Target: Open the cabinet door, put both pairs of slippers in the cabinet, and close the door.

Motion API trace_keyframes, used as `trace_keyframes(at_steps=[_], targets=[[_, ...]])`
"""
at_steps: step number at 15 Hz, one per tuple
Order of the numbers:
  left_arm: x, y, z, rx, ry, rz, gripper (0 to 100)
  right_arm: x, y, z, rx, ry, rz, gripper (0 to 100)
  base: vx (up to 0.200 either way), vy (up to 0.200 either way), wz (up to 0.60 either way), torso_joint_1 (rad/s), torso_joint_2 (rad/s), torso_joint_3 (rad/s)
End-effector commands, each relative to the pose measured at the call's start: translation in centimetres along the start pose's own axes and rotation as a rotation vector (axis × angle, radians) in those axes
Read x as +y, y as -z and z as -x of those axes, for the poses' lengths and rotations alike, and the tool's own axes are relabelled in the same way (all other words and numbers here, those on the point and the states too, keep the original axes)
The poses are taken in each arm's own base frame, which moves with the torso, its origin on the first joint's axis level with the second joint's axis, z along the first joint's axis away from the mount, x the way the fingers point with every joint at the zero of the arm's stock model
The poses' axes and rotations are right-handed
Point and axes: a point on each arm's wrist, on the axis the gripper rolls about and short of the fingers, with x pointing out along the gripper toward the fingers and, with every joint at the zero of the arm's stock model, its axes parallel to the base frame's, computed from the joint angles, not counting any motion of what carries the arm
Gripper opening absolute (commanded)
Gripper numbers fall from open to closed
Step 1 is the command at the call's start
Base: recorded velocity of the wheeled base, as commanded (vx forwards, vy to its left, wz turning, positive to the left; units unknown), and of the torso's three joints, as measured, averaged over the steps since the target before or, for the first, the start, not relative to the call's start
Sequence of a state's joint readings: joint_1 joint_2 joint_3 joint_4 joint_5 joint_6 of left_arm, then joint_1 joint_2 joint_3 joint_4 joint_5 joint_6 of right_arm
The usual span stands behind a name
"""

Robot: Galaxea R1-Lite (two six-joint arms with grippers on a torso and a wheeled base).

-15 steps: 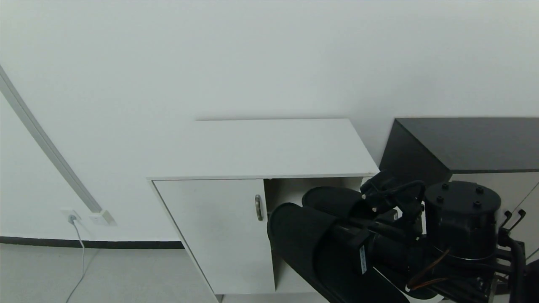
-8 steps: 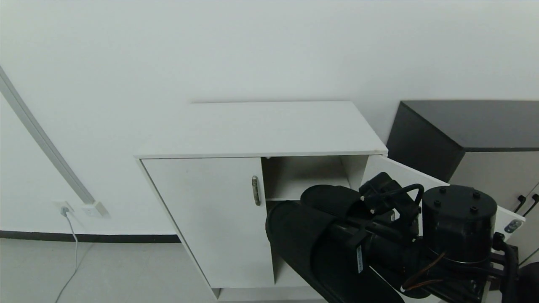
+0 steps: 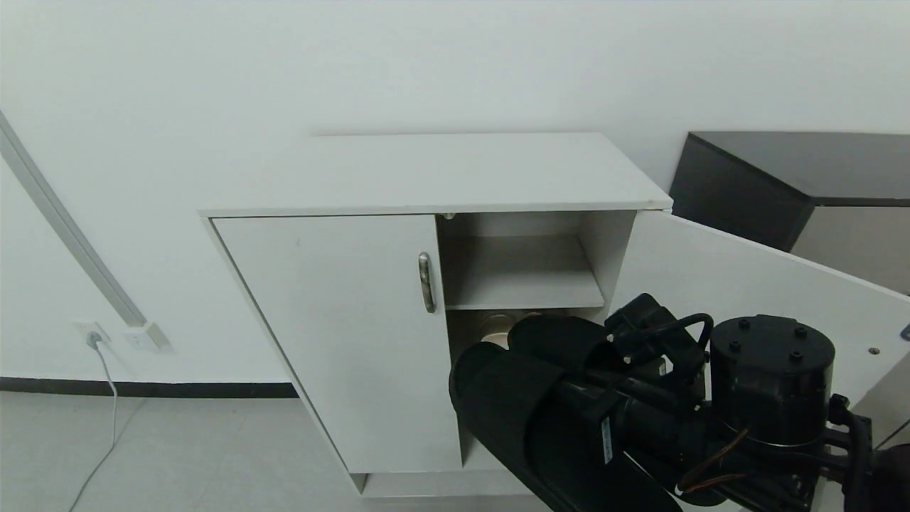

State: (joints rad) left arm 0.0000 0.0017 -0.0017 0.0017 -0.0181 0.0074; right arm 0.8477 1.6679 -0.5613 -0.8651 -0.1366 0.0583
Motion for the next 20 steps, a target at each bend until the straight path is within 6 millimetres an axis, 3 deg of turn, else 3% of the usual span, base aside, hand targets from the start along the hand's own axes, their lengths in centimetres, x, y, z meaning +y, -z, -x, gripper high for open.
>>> trace_keyframes(at_steps=[1,12,16,20], targets=[[0.0,0.0,0.0,0.0,0.0,0.0,0,0.0,0.2,-0.2,0.008,0.0,0.001,0,0.0,0.0,0.0,-0.149,0.48,0.315],[0.0,0.0,0.0,0.0,-0.001,0.0,0,-0.2,0.5,-0.5,0.005,0.01,-0.001,0,0.0,0.0,0.0,-0.094,0.46,0.358],[0.0,0.0,0.0,0.0,-0.001,0.0,0,-0.6,0.8,-1.5,0.009,0.039,-0.005,0,0.0,0.0,0.0,-0.011,0.15,0.138],[0.0,0.0,0.0,0.0,0.002,-0.003,0,0.3,0.8,-3.3,0.022,0.257,-0.03,0,0.0,0.0,0.0,0.0,0.0,0.0]])
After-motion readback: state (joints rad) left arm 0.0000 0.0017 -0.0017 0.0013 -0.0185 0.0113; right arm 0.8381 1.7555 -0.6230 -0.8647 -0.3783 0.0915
